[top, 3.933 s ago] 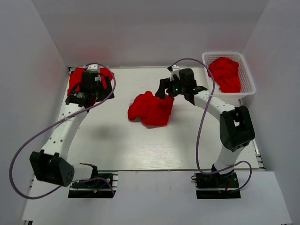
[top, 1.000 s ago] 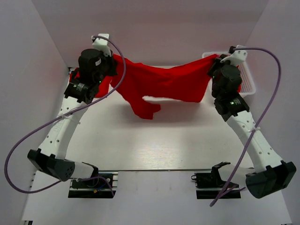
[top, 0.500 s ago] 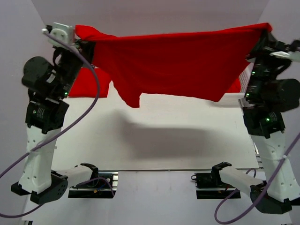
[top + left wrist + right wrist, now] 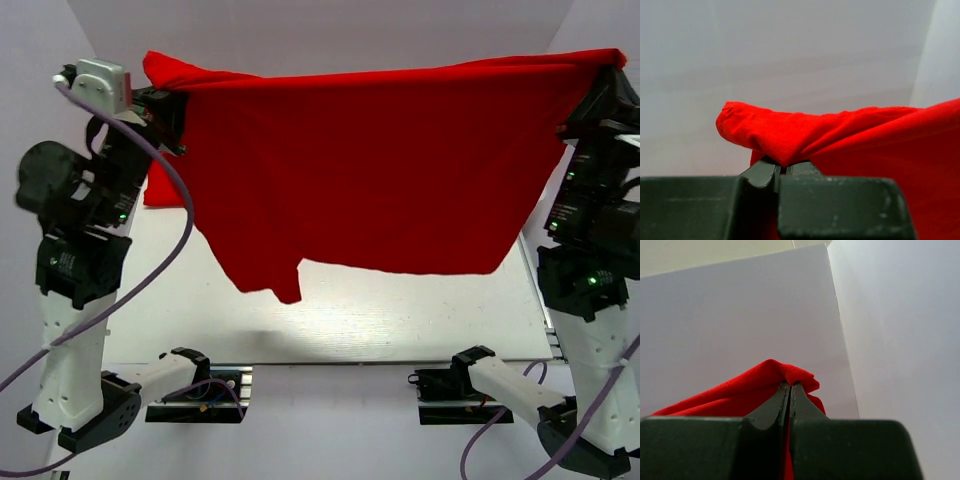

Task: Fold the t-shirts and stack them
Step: Flatten out the tshirt

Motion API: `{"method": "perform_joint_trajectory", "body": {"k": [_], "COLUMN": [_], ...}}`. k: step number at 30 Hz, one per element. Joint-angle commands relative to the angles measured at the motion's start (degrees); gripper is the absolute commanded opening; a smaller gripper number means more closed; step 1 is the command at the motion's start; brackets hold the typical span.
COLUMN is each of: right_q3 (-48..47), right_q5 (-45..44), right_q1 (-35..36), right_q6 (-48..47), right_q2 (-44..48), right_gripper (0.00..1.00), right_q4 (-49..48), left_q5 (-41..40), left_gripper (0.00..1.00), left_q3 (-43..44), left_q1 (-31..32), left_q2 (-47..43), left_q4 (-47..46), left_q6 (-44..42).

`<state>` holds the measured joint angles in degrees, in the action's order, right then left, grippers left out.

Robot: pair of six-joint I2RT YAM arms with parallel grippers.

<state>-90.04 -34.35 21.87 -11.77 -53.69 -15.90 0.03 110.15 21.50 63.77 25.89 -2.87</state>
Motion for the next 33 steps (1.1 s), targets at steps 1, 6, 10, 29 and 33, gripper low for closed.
{"method": "perform_joint_trajectory", "body": {"k": [1,6,10,29,33], "right_q3": [4.1,11.1,13.0,-23.3,-20.8], "right_q5": [-5.6,-10.3,-11.8,5.1,5.7], "right_q1": [-0.5,-1.0,-2.9,-8.1,-7.9], "right_q6": [-1.2,1.7,10.5,14.9,14.2], "right_q2": [-3.2,-12.4,-25.5,-71.4,-66.9], "right_gripper": [0.00,0.00,0.00,0.90,0.90], "right_q4": [-4.0,-7.1,-4.4,17.6,19.2], "left_q5": [-10.2,-19.9,-24.0,-7.5,-7.5], "left_gripper": [0.00,0.00,0.00,1.00,1.00], "left_q3": [-5.4,-13.5,-13.1,12.3,12.3], "left_q1": [-0.8,-1.1,-1.6,-8.0,-8.0], "left_q2": [1.6,12.8,27.6,65.4,62.2], "left_q4": [-2.5,-2.8,-0.8,-2.2,0.2], "left_q6": [4.0,10.6,16.5,16.1,15.0]}}
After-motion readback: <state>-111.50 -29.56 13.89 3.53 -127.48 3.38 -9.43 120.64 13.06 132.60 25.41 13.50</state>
